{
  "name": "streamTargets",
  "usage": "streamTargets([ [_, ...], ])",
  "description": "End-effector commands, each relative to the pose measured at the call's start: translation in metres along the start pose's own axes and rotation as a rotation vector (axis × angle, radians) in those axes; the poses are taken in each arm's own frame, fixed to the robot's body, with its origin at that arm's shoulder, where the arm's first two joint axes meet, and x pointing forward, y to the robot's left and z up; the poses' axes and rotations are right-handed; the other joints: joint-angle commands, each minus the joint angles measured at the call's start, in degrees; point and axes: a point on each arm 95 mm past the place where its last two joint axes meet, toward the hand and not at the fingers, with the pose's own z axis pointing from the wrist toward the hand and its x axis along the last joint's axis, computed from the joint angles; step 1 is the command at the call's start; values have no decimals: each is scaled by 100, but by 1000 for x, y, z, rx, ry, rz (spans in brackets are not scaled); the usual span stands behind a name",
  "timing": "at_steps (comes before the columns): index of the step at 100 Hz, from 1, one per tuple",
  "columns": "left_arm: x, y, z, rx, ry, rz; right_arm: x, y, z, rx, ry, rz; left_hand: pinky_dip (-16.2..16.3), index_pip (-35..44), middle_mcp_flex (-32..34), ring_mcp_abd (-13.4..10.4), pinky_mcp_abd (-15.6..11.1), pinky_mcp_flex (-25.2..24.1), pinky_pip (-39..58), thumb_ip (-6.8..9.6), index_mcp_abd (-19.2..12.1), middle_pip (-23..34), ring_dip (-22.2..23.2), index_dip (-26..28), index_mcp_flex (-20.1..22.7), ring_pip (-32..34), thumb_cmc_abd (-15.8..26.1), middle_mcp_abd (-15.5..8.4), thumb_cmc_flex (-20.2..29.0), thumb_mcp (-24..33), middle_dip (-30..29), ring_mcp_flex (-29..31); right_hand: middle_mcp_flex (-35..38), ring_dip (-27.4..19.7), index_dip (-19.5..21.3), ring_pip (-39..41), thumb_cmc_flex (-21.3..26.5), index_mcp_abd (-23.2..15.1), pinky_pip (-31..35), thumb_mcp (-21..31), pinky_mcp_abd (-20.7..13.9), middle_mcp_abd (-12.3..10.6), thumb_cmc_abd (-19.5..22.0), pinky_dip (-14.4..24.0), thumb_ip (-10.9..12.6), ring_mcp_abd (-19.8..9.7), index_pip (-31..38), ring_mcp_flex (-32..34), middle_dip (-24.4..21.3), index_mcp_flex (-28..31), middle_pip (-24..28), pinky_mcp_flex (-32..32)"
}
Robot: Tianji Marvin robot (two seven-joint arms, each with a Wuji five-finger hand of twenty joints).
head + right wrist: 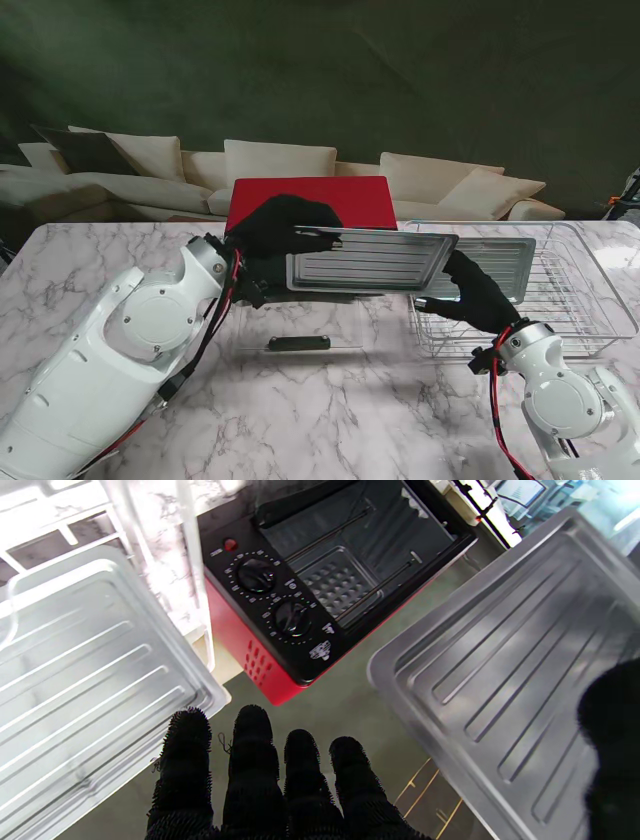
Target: Slide the trays into the oven
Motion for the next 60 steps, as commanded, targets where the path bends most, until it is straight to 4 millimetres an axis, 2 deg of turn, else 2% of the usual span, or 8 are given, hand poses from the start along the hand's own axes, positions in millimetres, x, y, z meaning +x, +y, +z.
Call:
streamTargets([
  [1,3,1,4,-2,10,-9,5,-3,1,3,17,30,-58,120,125,39,-381,116,313,120,-521,178,-35,151,80,165,432,-59,460,185,46,126,-149,145,135,185,132,-204,352,-9,19,-57,-276,261,-111,-26,210,244,109,22,246,147],
  [14,2,5,5,5,7,-20,10,-9,3,23,31,99,-57,112,133,37,-383,116,316,128,-525,173,-32,145,83,170,425,-59,450,180,52,130,-48,504,181,675,891,-153,1192,-438,-129,-25,-358,734,-9,-88,652,625,261,53,675,560],
  [28,3,8,7,10,6,-35,12,-18,7,38,34,135,-54,106,133,38,-382,119,322,137,-522,167,-31,146,78,174,428,-67,454,186,56,131,179,790,248,1235,1885,-219,1839,-843,-350,-87,-325,922,62,-226,1048,968,444,172,1125,1071],
  [33,3,9,8,11,5,-40,13,-20,9,40,39,146,-54,111,134,39,-382,119,322,136,-525,168,-31,151,84,174,428,-71,448,181,59,127,330,873,271,1429,2039,-302,2004,-328,-393,-150,-242,971,11,-268,1291,1065,501,231,1265,1200],
  [40,3,10,9,13,4,-46,17,-22,10,44,49,172,-54,107,130,41,-388,118,322,139,-515,166,-29,152,81,177,426,-62,448,182,61,130,768,1030,266,1722,1962,-504,2249,1008,-444,-296,-298,1152,31,-353,1693,1257,626,362,1510,1366],
  [44,3,12,9,14,0,-51,19,-23,10,49,54,186,-54,103,118,38,-376,114,321,142,-510,163,-27,152,76,181,430,-14,450,184,58,132,1013,1112,277,1862,2045,-585,2369,1361,-452,-369,-257,1264,55,-384,1863,1361,680,417,1619,1447],
  [58,-1,18,11,22,-20,-74,26,-26,10,55,66,202,-48,99,106,36,-379,112,330,153,-498,172,-24,155,80,188,423,88,450,186,42,134,2294,1387,220,2332,3289,-852,2714,1497,-480,-814,325,1553,185,-485,2419,1938,988,544,2257,2033],
  [60,-2,19,11,22,-23,-77,27,-26,10,50,68,208,-47,98,105,38,-379,114,333,153,-499,173,-24,155,80,188,424,93,447,185,39,135,2591,1468,192,2445,3628,-882,2775,1377,-478,-845,359,1566,-109,-491,2517,2100,965,645,2287,2184],
])
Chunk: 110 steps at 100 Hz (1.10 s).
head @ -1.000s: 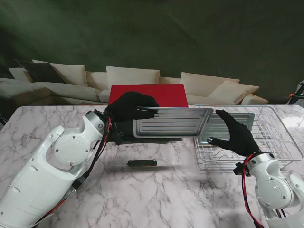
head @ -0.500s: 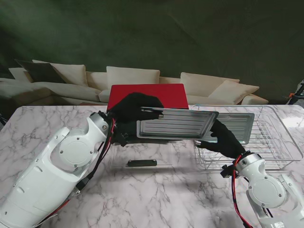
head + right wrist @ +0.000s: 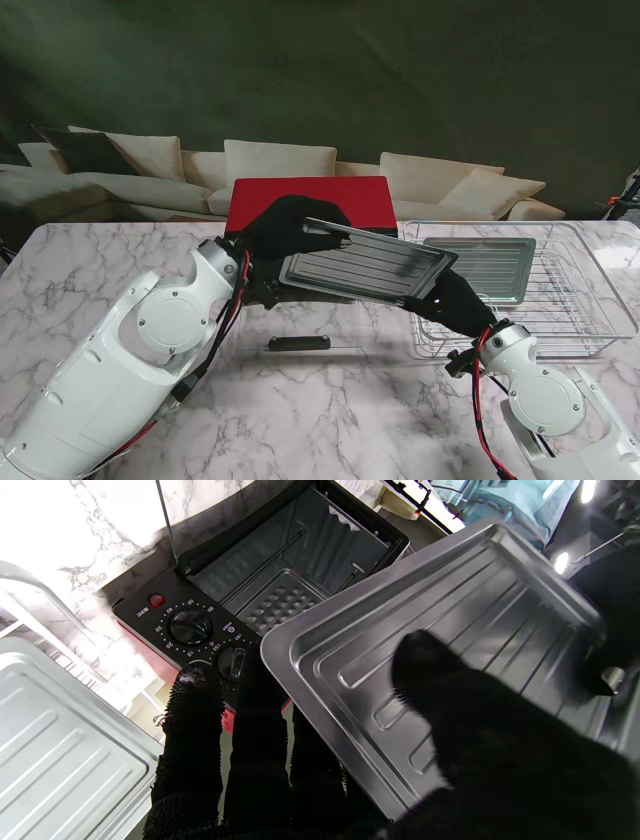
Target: Slide the trays into the oven
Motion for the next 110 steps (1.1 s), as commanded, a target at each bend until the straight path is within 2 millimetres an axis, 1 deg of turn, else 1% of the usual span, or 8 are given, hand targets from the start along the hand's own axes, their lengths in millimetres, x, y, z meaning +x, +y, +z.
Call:
streamTargets([
  [1,-2,8,3,-12,-11,-22,8,-6,1,2,16,4,-47,48,105,39,-379,115,332,154,-494,169,-65,55,80,162,420,92,449,195,38,135,610,224,-33,309,664,-302,280,27,-250,-265,167,144,-229,-196,278,384,80,193,306,355],
  [14,-6,14,3,-17,-29,-35,13,-6,0,-43,22,34,-41,42,105,38,-376,116,343,160,-494,181,-62,52,77,171,421,91,448,199,29,141,1973,716,-175,980,1174,-525,843,392,-55,-372,83,293,-505,-106,816,1441,264,1117,445,1237],
  [19,-7,15,3,-21,-37,-38,14,-6,0,-74,31,33,-40,38,103,35,-374,114,345,160,-491,186,-61,51,69,174,419,84,444,197,27,140,2438,1050,-888,1316,1170,-677,1129,463,128,-423,159,439,-509,-51,1383,1823,445,1451,596,1456],
  [34,-14,21,2,-47,-68,-46,17,-2,-2,-123,58,23,-36,-38,80,15,-395,111,352,159,-510,213,-55,-23,16,184,469,-47,419,188,46,134,2926,1501,-1111,2144,1165,-1096,1722,343,548,-233,340,744,-490,60,2294,2184,1124,2145,1086,1359],
  [69,-30,39,3,-122,-149,-85,30,7,-9,-162,64,191,41,-387,1,62,-364,41,410,207,-267,301,16,-825,77,249,574,4,518,20,11,79,2032,642,-490,793,1310,-1697,369,-323,1434,212,877,62,-401,587,2644,2192,2476,2081,2211,1403],
  [88,-29,42,5,-120,-146,-96,31,1,-7,-167,11,253,56,-194,-4,41,-367,66,438,204,-293,335,27,-702,41,286,577,143,517,7,-45,107,1925,411,308,725,1344,-1728,686,44,1599,518,831,-627,-438,804,2878,2969,1390,2294,986,2710],
  [94,-29,42,6,-117,-145,-95,31,-2,-6,-171,-10,247,65,-165,12,44,-372,97,462,208,-272,362,33,-687,40,310,579,140,521,11,-64,138,2362,592,196,1269,1313,-1702,1008,118,1498,496,691,-836,-452,653,2839,3120,754,2252,679,3193],
  [110,-31,40,8,-118,-158,-110,30,-11,-6,-149,-48,242,87,-105,62,66,-337,197,555,217,-212,441,50,-649,43,394,561,183,534,34,-108,244,2684,560,-637,1605,1022,-1936,1152,564,908,91,-183,-1000,-480,229,1892,3163,445,1960,328,3454],
])
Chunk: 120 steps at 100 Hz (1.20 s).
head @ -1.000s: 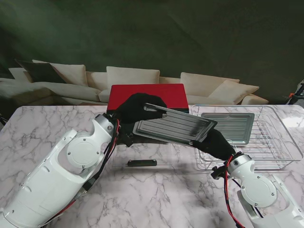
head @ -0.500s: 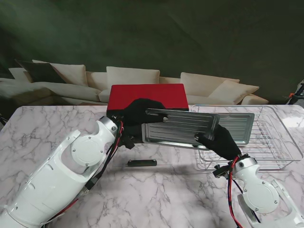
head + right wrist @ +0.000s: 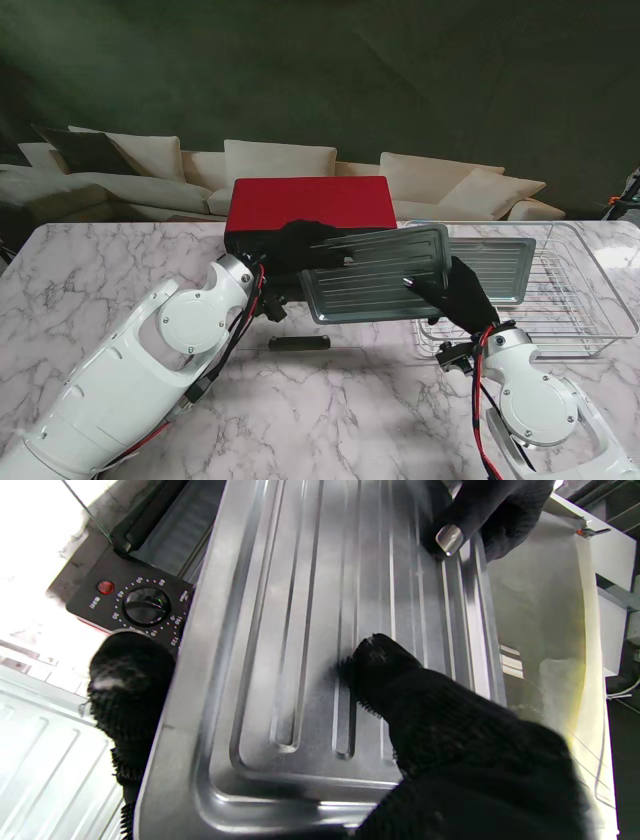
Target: Slide the trays into the oven
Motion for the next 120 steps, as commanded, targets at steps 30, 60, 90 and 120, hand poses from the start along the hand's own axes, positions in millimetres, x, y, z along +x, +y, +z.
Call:
streamTargets([
  [30,2,-2,7,-39,-20,-40,1,-16,-5,82,-19,19,99,199,91,85,-309,313,560,147,-32,289,95,245,11,335,195,198,435,375,-159,351,134,689,483,987,380,-783,379,1345,-1171,-514,-625,576,-128,-1305,-467,678,565,924,-317,114],
  [60,5,-8,5,-56,-28,-47,2,-20,-13,98,-98,147,326,-815,-794,558,151,-789,-248,328,143,-234,58,-90,-523,-365,498,175,83,-104,-791,-721,171,869,398,2210,545,-241,855,1509,-824,282,-453,877,-169,-1318,-110,734,1106,2271,150,550],
  [90,2,-12,-2,-100,-14,-28,3,-20,-16,73,-165,268,360,-2570,-3283,711,932,-3206,-2450,204,133,-1564,-658,-521,-1694,-1984,624,-10,-1731,-445,-1781,-3382,186,762,868,2484,570,-141,993,1586,-675,386,-419,866,-173,-1307,-63,729,1313,2485,338,570],
  [120,0,-31,-14,-62,1,26,3,-18,-18,37,-199,311,-91,-2942,-4267,674,847,-4015,-4027,47,96,-2069,-1008,-627,-2253,-2575,580,-3,-2461,-459,-2109,-4523,177,744,1151,2632,543,-155,1048,1619,-674,379,-378,868,-174,-1316,-46,719,1463,2503,390,577],
])
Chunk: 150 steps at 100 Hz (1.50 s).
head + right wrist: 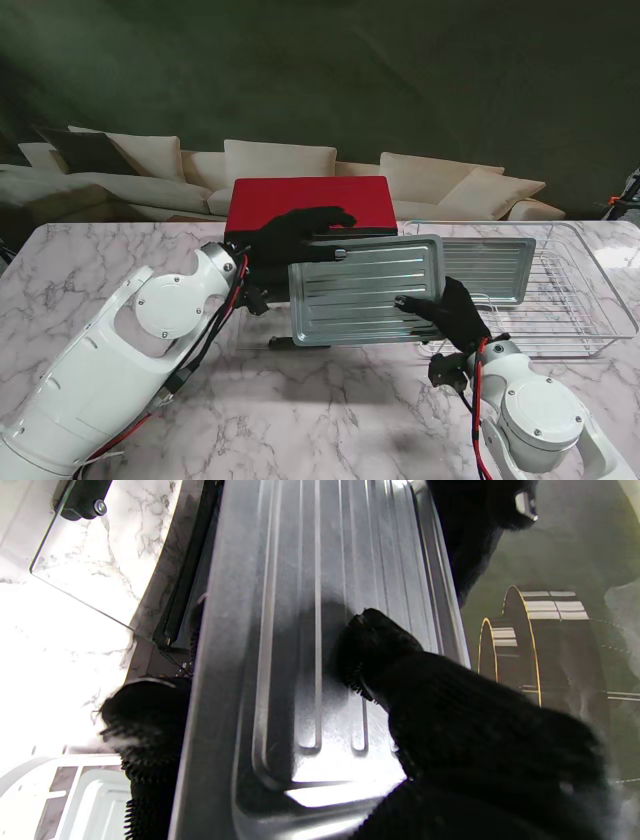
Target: Slide the trays into the oven
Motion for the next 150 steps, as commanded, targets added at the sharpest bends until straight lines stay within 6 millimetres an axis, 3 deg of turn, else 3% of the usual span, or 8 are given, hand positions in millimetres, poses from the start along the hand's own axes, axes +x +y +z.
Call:
streamTargets([
  [1,1,-6,-5,13,2,22,0,0,-2,-13,-7,12,-82,-69,-130,-110,-111,-114,-261,-131,-120,-42,-78,-62,-117,-122,86,-136,-194,-115,-35,-171,60,283,630,848,543,-844,224,855,-113,2,637,92,247,-953,1066,502,61,1094,220,259],
  [20,-6,-28,-25,84,-31,105,0,3,-4,-48,-40,34,167,193,818,-222,-212,-58,-202,-98,-4,366,62,67,404,65,420,-146,93,-67,293,164,45,260,662,827,549,-834,213,829,-136,8,658,83,245,-970,1033,501,60,1056,207,260],
  [39,-15,-52,-48,149,-76,150,-1,-1,-3,-77,-132,70,304,224,1011,-265,-222,-76,-163,-73,24,374,136,124,502,54,500,-170,222,-118,440,256,39,250,672,830,572,-817,228,787,-162,21,672,79,244,-960,1001,503,46,1029,202,269],
  [75,-34,-83,-78,186,-176,220,-20,-38,8,-51,-293,118,515,398,1397,-255,-154,8,131,-56,10,563,302,236,834,209,801,-185,324,-132,612,582,24,242,665,824,547,-816,215,779,-180,-16,710,61,258,-981,985,500,37,991,219,263],
  [110,-41,-83,-81,197,-213,213,-39,-78,24,-29,-432,197,592,444,1454,-245,-110,-38,191,-47,17,604,377,283,896,216,828,-180,350,-140,702,580,8,247,652,829,527,-834,200,786,-166,-46,734,52,266,-985,1011,499,34,957,246,255],
  [150,-38,-93,-71,166,-224,235,-49,-107,48,-13,-510,239,618,442,1418,-266,-130,-38,172,-46,1,573,397,297,903,197,968,-184,346,-133,715,573,8,269,640,859,524,-837,197,793,-133,-58,722,56,267,-977,1057,499,50,955,265,250],
])
